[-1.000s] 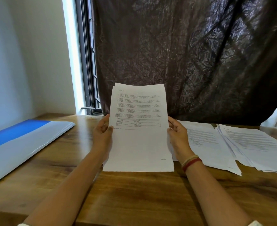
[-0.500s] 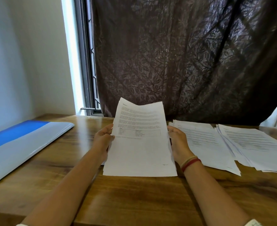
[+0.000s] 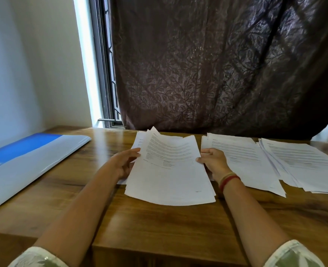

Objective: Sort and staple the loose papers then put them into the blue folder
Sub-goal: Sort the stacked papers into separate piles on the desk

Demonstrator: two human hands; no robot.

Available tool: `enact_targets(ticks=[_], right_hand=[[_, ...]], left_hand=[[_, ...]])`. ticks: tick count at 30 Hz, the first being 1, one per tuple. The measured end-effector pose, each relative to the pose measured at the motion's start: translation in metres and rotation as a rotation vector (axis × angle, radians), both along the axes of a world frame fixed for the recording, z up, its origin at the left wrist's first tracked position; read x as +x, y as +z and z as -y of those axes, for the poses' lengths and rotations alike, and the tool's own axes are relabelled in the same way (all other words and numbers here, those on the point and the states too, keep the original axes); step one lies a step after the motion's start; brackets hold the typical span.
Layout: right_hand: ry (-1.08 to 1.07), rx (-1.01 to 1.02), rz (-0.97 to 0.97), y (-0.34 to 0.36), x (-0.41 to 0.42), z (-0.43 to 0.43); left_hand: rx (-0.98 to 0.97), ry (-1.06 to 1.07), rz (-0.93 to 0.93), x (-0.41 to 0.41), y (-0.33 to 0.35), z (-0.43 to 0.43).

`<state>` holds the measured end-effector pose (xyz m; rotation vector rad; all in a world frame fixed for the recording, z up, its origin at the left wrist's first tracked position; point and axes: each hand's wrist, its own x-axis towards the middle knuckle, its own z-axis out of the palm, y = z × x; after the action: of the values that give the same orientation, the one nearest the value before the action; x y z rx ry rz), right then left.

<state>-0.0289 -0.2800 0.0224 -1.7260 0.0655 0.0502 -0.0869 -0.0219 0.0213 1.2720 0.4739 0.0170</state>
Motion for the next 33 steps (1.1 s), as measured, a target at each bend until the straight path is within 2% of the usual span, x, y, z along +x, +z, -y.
enact_targets(ticks=[4, 11, 21, 26, 30, 33], right_hand=[[0.067, 0.05, -0.06, 0.002, 0.0, 0.006], [0.211, 0.196, -0.095, 0.009, 0.001, 0.013], [0.256, 0.17, -0.015, 0.017, -0.006, 0.005], [0.195, 0.123, 0.021, 0.026, -0.011, 0.003], [0.157, 0.153, 0.155, 0.041, -0.025, 0.006], [0.093, 0.181, 0.34, 0.061, -0.042, 0.009]], left_hand=[[-0.039, 0.064, 0.024, 0.0, -0.001, 0.0], [0.009, 0.018, 0.051, 0.0, -0.004, 0.0], [-0.077, -0.054, 0.157, -0.001, 0.0, 0.0], [-0.106, -0.032, 0.176, -0.004, 0.005, 0.001], [-0.057, 0.001, 0.253, -0.016, 0.022, 0.008], [0.061, 0.054, 0.418, -0.028, 0.046, 0.013]])
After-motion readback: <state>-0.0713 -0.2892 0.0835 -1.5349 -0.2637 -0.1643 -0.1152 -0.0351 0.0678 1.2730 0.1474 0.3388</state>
